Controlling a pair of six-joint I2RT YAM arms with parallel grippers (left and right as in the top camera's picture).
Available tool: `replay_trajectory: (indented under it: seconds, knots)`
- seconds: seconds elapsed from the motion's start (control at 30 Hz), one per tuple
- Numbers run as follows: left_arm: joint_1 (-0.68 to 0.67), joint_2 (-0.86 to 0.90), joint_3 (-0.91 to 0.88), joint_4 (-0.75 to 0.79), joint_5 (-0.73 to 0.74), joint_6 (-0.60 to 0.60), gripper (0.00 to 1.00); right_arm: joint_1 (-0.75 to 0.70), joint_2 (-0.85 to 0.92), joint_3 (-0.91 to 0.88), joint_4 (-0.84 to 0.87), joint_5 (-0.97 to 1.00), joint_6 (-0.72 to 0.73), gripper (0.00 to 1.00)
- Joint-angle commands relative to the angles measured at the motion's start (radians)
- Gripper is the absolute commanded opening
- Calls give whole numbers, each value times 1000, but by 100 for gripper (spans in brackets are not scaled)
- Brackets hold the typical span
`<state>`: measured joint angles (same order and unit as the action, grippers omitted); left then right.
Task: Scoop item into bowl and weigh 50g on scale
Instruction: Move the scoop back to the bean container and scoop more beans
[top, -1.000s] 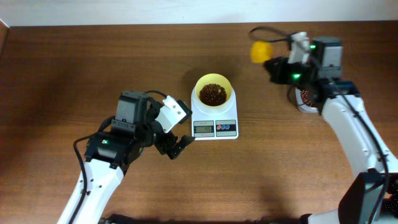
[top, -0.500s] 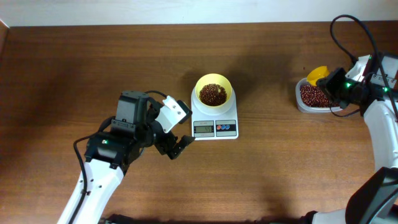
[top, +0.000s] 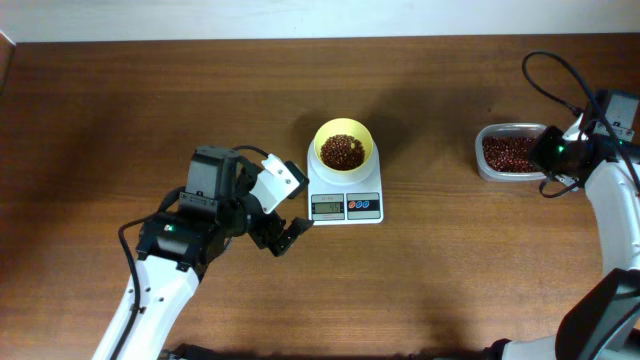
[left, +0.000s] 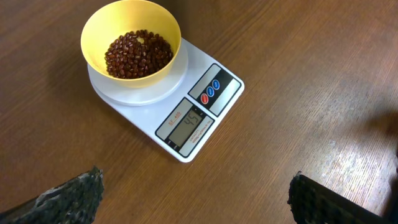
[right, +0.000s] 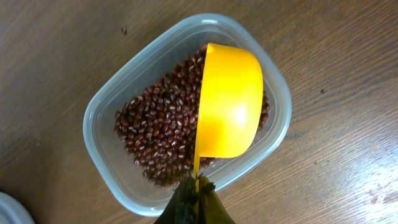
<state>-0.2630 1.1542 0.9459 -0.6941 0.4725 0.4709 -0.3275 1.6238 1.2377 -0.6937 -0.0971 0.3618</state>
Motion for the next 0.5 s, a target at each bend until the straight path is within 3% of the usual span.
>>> replay_trajectory:
  seconds: [0.0,0.23,0.47]
  knots:
    - [3,2,-7,2,18,-10,99,24,-13,-2,32,27,-18,4]
    - [3,2,-7,2,18,-10,99,126,39,-3,68,28,-14,4]
    - [3,2,-7,1,18,-10,99,132,63,-3,27,64,-2,4]
